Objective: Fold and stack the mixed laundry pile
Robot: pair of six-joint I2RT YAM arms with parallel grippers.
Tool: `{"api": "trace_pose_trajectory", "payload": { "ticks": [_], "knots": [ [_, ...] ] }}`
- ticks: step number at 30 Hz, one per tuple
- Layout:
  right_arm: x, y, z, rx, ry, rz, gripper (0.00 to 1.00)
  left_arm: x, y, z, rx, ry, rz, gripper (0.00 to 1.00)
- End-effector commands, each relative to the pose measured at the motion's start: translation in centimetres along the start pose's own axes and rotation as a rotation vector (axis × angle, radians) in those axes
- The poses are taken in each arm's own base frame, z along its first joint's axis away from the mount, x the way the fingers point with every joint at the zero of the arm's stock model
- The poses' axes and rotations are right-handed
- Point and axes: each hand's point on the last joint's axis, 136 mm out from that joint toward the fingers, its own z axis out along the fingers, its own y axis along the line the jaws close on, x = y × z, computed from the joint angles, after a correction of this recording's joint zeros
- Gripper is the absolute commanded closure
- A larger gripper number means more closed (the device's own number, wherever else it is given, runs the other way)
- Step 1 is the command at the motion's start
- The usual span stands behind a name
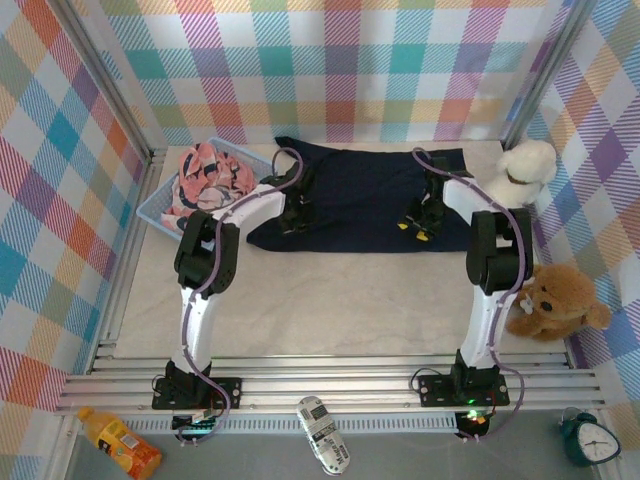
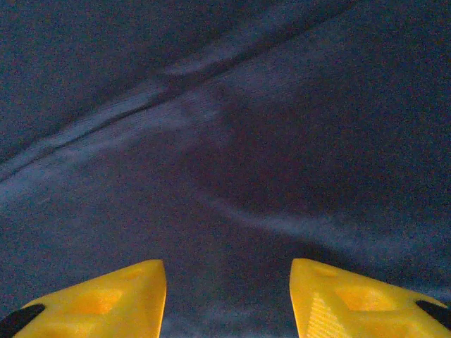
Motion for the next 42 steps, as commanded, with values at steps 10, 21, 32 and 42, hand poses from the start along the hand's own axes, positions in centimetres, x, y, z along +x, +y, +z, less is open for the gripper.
{"api": "trace_pose_trajectory", "payload": {
  "ticks": [10, 21, 32, 42],
  "knots": [
    [8.3, -7.3, 0.7, 0.202, 0.139, 0.015, 0.49, 9.1, 7.7, -0.2, -0.128, 0.104, -0.067, 0.97],
    [13.3, -8.2, -4.8, 0.173, 0.117, -0.079, 0.47, 15.5, 9.0, -8.0, -0.132, 0.083, -0.073, 0.67],
    [17.5, 10.4, -7.4, -0.135, -0.071, -0.674, 0.39, 7.2, 9.7, -9.6, -0.087, -0.038, -0.192, 0.50],
    [24.9, 20.5, -1.2, -0.155, -0.069, -1.092, 0.36, 10.2, 15.4, -7.6, -0.155, 0.036, -0.328, 0.78]
  ]
}}
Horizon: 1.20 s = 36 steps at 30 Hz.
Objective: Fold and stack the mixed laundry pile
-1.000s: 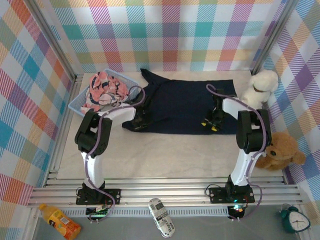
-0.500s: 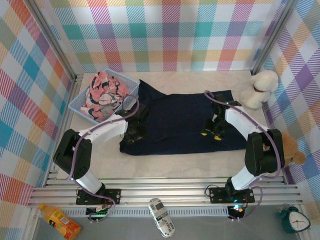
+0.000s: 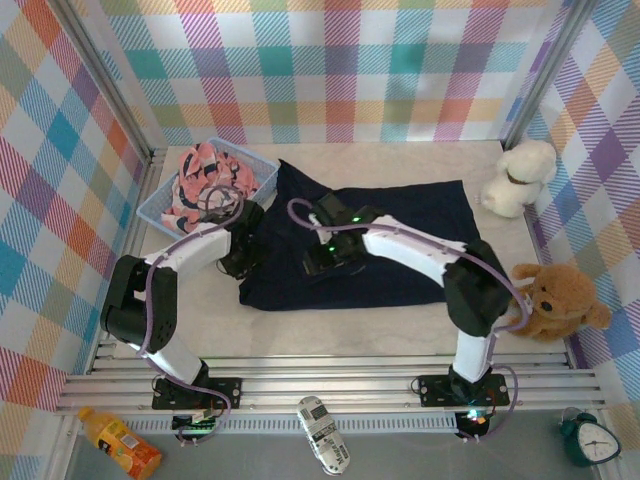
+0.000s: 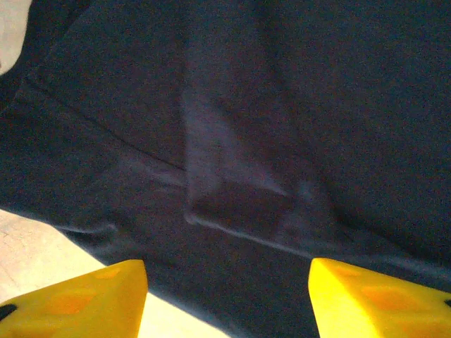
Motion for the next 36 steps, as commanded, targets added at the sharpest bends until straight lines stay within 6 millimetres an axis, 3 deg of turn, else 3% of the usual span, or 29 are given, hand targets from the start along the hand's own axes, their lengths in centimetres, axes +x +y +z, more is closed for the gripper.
{"api": "trace_pose_trajectory", "payload": {
  "ticks": [1, 8, 11, 17, 20, 25, 31, 33, 35, 36],
  "knots": [
    [-0.9, 2.4, 1.8, 0.015, -0.010, -0.148, 0.36, 0.6, 0.9, -0.3, 0.003, 0.003, -0.018, 0.78],
    [-0.2, 2.5, 4.6, 0.062, 0.049, -0.153, 0.45, 2.2, 3.3, 1.4, -0.059, 0.040, -0.024, 0.78],
    [0.4, 2.6, 5.2, 0.084, 0.063, -0.173, 0.55, 2.7, 4.1, 2.0, -0.082, 0.052, -0.018, 0.78],
    [1.4, 0.5, 5.8, 0.193, 0.091, -0.190, 0.63, 3.5, 5.2, 3.2, -0.118, 0.073, -0.016, 0.78],
    [1.4, 0.4, 5.9, 0.197, 0.094, -0.205, 0.65, 3.6, 5.4, 3.5, -0.125, 0.078, -0.017, 0.78],
    [1.4, 0.7, 6.1, 0.182, 0.101, -0.195, 0.87, 3.6, 5.4, 3.8, -0.128, 0.080, -0.015, 0.78],
    [1.9, 1.0, 5.6, 0.151, 0.098, -0.182, 1.00, 3.5, 5.6, 3.9, -0.135, 0.072, -0.013, 0.78],
    [2.0, 1.5, 5.6, 0.121, 0.097, -0.194, 0.93, 3.6, 5.7, 3.9, -0.137, 0.073, -0.012, 0.78],
    [2.2, 1.6, 5.7, 0.114, 0.098, -0.197, 0.69, 3.7, 5.8, 4.0, -0.139, 0.075, -0.009, 0.78],
    [2.2, 1.6, 5.8, 0.111, 0.101, -0.201, 0.63, 3.7, 5.8, 4.0, -0.140, 0.075, -0.009, 0.78]
  ]
}}
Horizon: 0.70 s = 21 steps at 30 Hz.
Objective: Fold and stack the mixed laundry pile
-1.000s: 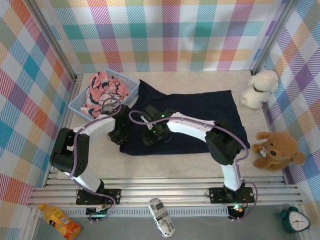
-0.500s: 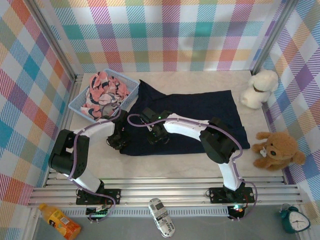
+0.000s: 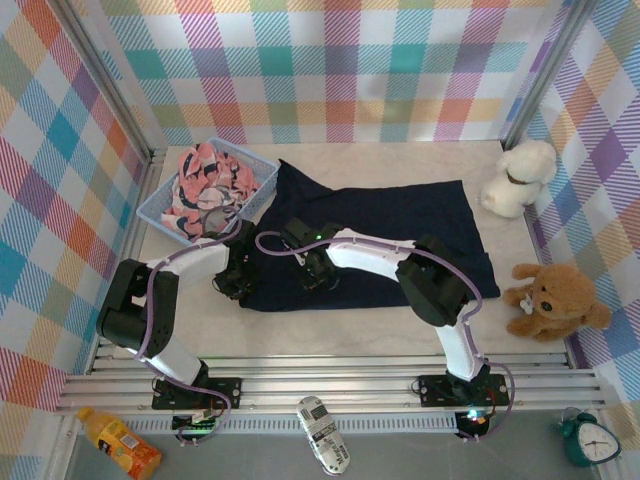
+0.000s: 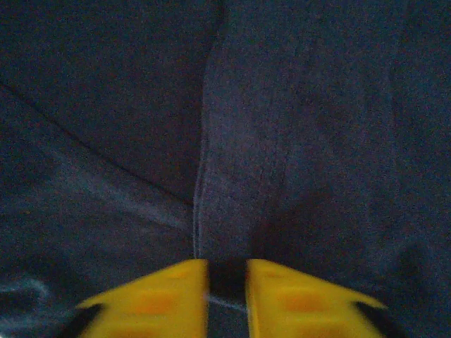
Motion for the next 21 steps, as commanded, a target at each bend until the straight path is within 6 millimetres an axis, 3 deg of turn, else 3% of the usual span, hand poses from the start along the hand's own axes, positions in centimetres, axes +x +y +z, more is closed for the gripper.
{"api": "trace_pose_trajectory", "payload": {
  "ticks": [1, 3, 7, 10, 15, 18, 19, 20, 21],
  "knots": [
    [0.3, 0.8, -0.2, -0.033, 0.000, -0.027, 0.61, 1.0, 2.1, 1.7, -0.073, 0.030, -0.001, 0.79],
    [0.4, 0.6, 0.3, -0.021, 0.011, -0.024, 0.62, 1.0, 2.1, 1.7, -0.071, 0.033, 0.002, 0.79],
    [0.3, -0.4, 0.9, 0.039, 0.035, -0.007, 0.89, 1.0, 2.1, 1.6, -0.071, 0.030, 0.003, 0.79],
    [-0.7, -0.9, -0.4, 0.049, 0.002, 0.018, 1.00, 1.0, 2.3, 1.5, -0.075, 0.029, 0.006, 0.79],
    [-4.2, -3.1, -4.6, 0.074, -0.089, 0.086, 1.00, 1.2, 2.6, 1.5, -0.087, 0.030, 0.013, 0.79],
    [-7.3, -6.1, -5.7, 0.140, -0.151, 0.114, 1.00, 1.3, 2.9, 1.5, -0.091, 0.031, 0.015, 0.79],
    [-8.1, -7.5, -5.8, 0.162, -0.157, 0.144, 0.96, 1.4, 2.9, 1.5, -0.092, 0.032, 0.016, 0.79],
    [-8.8, -9.3, -5.9, 0.199, -0.159, 0.188, 0.78, 1.4, 3.0, 1.4, -0.094, 0.033, 0.017, 0.79],
    [-9.0, -10.6, -5.8, 0.219, -0.142, 0.226, 0.70, 1.5, 3.1, 1.4, -0.094, 0.034, 0.020, 0.78]
  ]
}}
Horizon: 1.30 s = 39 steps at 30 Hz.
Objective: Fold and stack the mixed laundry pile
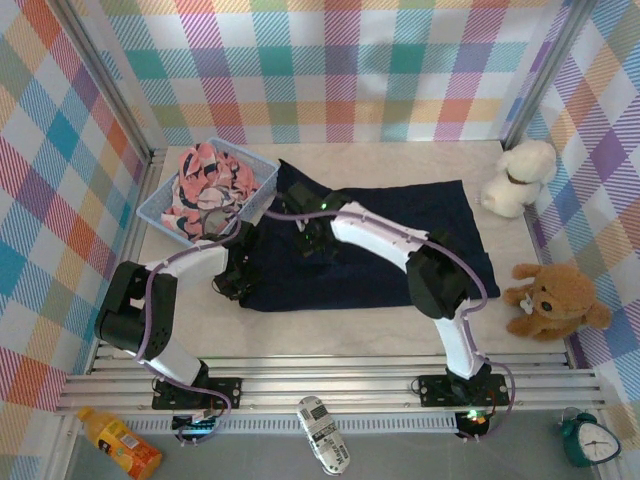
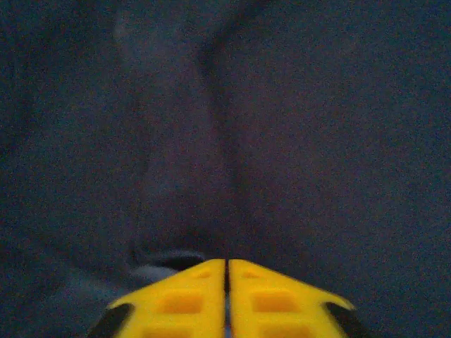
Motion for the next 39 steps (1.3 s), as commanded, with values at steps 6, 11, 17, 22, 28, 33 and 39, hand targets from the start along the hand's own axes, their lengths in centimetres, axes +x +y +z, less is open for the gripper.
{"api": "trace_pose_trajectory", "payload": {
  "ticks": [6, 11, 17, 22, 28, 33, 39],
  "knots": [
    [-2.5, -7.3, -0.6, 0.099, 0.009, 0.182, 0.72, 1.4, 3.1, 0.5, -0.094, 0.026, 0.020, 0.78],
    [0.7, -2.5, -0.8, -0.146, 0.050, 0.117, 0.47, 0.5, 1.7, -2.1, -0.014, -0.016, 0.032, 0.75],
    [3.5, 2.4, -2.4, -0.331, 0.001, -0.034, 0.36, -0.2, -1.1, -6.7, 0.175, -0.063, 0.057, 0.74],
    [4.0, 3.6, -1.4, -0.393, 0.021, -0.044, 0.35, 0.6, -3.3, -6.1, 0.295, -0.018, 0.025, 0.80],
    [3.4, 4.6, -1.4, -0.435, 0.014, -0.068, 0.35, 2.0, -3.3, -2.1, 0.258, 0.059, -0.033, 0.84],
    [5.4, 4.5, -0.4, -0.394, 0.045, -0.102, 0.34, 2.6, -2.5, 0.0, 0.200, 0.085, -0.043, 0.85],
    [6.8, 4.3, 0.9, -0.316, 0.069, -0.162, 0.34, 3.0, -1.5, 0.9, 0.143, 0.103, -0.027, 0.85]
  ]
}}
